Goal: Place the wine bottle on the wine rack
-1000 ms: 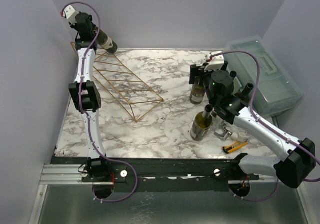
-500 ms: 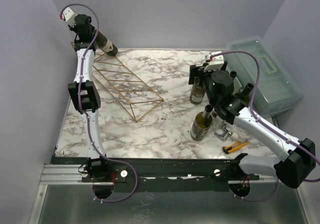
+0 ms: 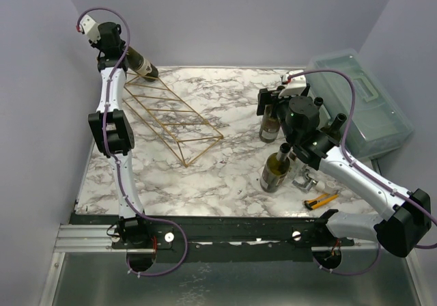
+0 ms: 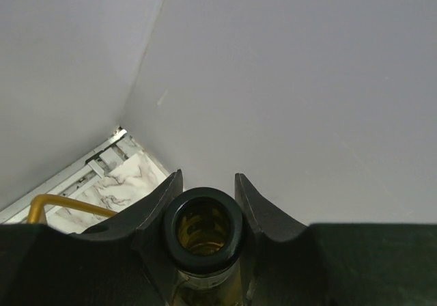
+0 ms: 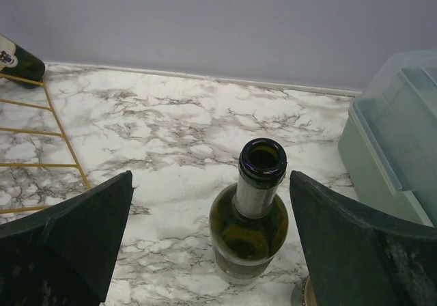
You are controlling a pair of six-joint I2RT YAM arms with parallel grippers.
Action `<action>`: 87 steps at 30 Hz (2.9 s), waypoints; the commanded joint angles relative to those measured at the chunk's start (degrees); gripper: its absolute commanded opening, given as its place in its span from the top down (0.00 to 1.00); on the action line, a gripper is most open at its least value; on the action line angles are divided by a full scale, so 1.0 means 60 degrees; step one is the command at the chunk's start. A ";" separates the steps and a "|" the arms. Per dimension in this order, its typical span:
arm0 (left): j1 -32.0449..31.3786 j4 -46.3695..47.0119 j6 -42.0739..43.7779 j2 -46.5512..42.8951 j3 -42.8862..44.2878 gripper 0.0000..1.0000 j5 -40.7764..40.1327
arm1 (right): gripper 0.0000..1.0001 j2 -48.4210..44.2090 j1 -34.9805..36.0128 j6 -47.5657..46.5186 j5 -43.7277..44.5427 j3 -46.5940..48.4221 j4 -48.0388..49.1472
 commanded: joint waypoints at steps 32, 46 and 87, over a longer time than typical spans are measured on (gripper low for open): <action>0.0680 -0.0198 -0.0626 -0.1651 -0.1869 0.41 0.0732 | 0.00 -0.0308 -0.0049 0.0314 -0.0559 -0.0009 0.0145; 0.0845 -0.0372 -0.0127 -0.1950 -0.1469 0.14 0.1043 | 0.00 -0.0299 -0.0051 0.0467 -0.0800 0.0042 0.0058; -0.2581 -0.2023 0.0679 -0.9005 -0.7176 0.01 0.6845 | 0.00 -0.2860 -0.0046 0.2144 -0.1799 0.1776 -0.5773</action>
